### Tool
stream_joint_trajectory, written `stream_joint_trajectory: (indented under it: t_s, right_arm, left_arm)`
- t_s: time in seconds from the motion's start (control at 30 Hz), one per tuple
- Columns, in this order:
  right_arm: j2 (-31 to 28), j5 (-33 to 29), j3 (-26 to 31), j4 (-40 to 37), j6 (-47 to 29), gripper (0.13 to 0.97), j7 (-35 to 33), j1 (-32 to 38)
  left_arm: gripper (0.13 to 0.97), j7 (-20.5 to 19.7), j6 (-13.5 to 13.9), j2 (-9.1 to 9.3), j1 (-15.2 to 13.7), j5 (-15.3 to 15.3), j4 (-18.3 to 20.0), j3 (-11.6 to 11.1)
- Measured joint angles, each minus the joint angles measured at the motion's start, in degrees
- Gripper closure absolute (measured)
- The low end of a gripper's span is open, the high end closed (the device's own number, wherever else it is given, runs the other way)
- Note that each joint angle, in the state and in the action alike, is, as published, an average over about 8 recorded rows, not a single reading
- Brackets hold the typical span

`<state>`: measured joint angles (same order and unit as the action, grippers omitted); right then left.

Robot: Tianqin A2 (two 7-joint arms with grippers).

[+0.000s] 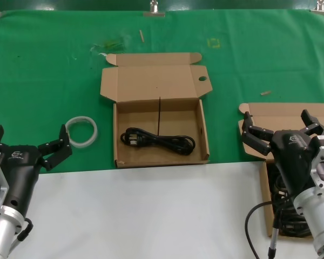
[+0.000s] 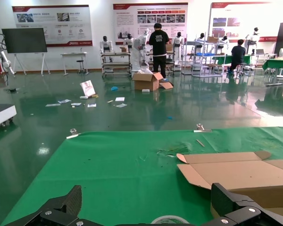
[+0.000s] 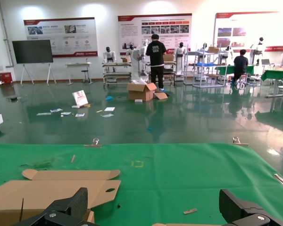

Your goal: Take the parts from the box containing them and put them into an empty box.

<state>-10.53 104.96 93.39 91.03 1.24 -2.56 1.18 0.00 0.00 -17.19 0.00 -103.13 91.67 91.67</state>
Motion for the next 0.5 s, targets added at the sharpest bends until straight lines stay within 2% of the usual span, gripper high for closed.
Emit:
stream_joint_trajectory:
  t_s: [0.5]
  right_arm:
    - [0.0,0.0,0.0,0.0,0.0,0.129,0.0,0.0]
  left_arm:
    - [0.132,0.0,0.0,0.0,0.0,0.0,0.0,0.0]
